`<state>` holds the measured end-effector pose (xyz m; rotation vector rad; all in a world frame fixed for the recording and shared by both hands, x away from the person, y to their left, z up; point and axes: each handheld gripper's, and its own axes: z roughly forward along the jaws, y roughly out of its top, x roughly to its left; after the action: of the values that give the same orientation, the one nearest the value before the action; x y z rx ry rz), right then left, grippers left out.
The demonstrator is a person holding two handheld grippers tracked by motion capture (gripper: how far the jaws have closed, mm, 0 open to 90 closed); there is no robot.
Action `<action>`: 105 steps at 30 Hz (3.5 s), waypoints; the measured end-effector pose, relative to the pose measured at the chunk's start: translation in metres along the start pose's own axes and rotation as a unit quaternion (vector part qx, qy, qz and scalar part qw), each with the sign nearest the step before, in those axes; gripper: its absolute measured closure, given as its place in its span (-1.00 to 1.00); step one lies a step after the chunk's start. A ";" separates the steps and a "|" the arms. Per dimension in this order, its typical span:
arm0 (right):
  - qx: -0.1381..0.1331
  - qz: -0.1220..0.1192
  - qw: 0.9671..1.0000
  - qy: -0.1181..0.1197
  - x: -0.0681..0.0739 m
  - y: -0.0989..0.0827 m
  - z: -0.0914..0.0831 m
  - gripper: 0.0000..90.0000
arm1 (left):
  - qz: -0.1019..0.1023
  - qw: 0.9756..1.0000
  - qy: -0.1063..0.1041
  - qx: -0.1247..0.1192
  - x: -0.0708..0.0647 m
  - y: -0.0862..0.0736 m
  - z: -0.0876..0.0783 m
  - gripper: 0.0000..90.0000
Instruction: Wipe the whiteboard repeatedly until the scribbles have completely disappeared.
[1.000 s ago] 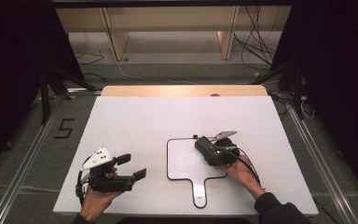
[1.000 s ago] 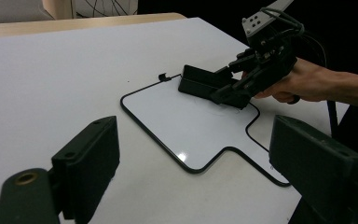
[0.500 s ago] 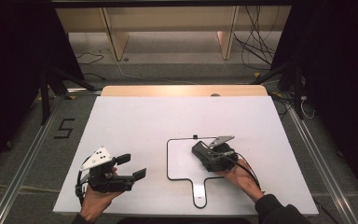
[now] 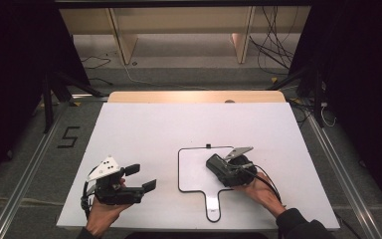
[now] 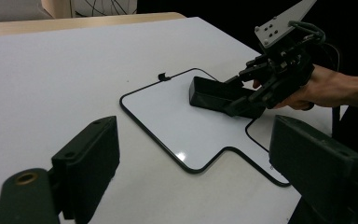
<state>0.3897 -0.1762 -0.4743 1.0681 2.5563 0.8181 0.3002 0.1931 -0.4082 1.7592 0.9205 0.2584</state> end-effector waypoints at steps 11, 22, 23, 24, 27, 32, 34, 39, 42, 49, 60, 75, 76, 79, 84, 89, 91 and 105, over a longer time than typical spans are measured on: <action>0.021 0.038 0.999 -0.034 -0.016 -0.002 -0.006 -0.09 | -0.001 1.000 -0.001 0.000 0.000 0.000 0.000 -0.66; 0.040 0.065 0.996 -0.054 -0.020 -0.001 -0.008 -0.09 | 0.000 1.000 0.000 0.001 0.000 0.000 0.000 -0.66; 0.040 0.065 0.996 -0.046 -0.017 -0.001 -0.008 -0.09 | -0.001 1.000 0.000 0.002 0.000 0.000 0.000 -0.66; 0.039 0.063 0.996 -0.042 -0.014 -0.001 -0.008 -0.09 | -0.001 1.000 -0.001 0.002 0.000 0.000 0.001 -0.66; 0.034 0.060 0.997 -0.030 -0.008 0.002 -0.005 -0.09 | 0.000 1.000 -0.001 0.003 0.000 0.000 0.001 -0.66; 0.024 0.034 0.999 -0.020 0.002 0.008 0.002 -0.09 | 0.000 1.000 0.000 0.003 0.000 0.000 0.001 -0.66; 0.016 0.030 0.999 -0.018 0.002 0.011 0.006 -0.09 | -0.001 1.000 0.000 0.003 0.000 0.000 0.001 -0.66; 0.005 0.048 0.998 -0.032 -0.007 0.015 0.010 -0.09 | 0.000 1.000 0.000 0.002 0.000 0.000 0.000 -0.66; 0.003 0.074 0.996 -0.055 -0.019 0.013 0.009 -0.09 | 0.000 1.000 0.000 0.000 0.000 0.000 0.000 -0.66; 0.014 0.080 0.995 -0.063 -0.023 0.007 0.002 -0.09 | 0.001 1.000 0.000 0.000 0.000 0.000 0.000 -0.66; 0.019 0.034 0.999 -0.019 0.001 0.007 0.002 -0.10 | 0.000 1.000 0.000 0.000 0.000 0.000 0.001 -0.66; -0.016 0.043 0.999 -0.028 -0.010 0.014 0.014 -0.09 | 0.000 1.000 -0.001 0.001 0.000 0.000 0.001 -0.66; -0.017 0.043 0.999 -0.026 -0.009 0.014 0.014 -0.09 | -0.001 1.000 -0.001 0.002 0.000 0.000 0.001 -0.66; -0.012 0.027 0.999 -0.014 0.000 0.013 0.012 -0.09 | -0.005 1.000 0.000 -0.001 0.001 0.000 0.001 -0.66; -0.017 0.006 1.000 -0.003 0.012 0.013 0.013 -0.09 | 0.001 1.000 -0.002 0.001 -0.001 0.000 0.001 -0.66; -0.008 0.030 0.999 -0.017 -0.005 0.001 0.003 -0.09 | -0.004 1.000 -0.001 -0.001 0.001 0.000 0.000 -0.66; -0.004 0.029 0.999 -0.017 -0.006 -0.003 -0.001 -0.09 | -0.001 1.000 -0.001 0.000 0.000 0.000 0.000 -0.66; -0.014 0.023 1.000 -0.012 0.002 0.012 0.012 -0.10 | 0.000 1.000 -0.002 0.002 0.000 0.001 0.002 -0.66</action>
<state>0.4004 -0.1633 -0.4770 1.1253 2.5011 0.8441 0.3014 0.1919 -0.4083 1.7632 0.9178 0.2534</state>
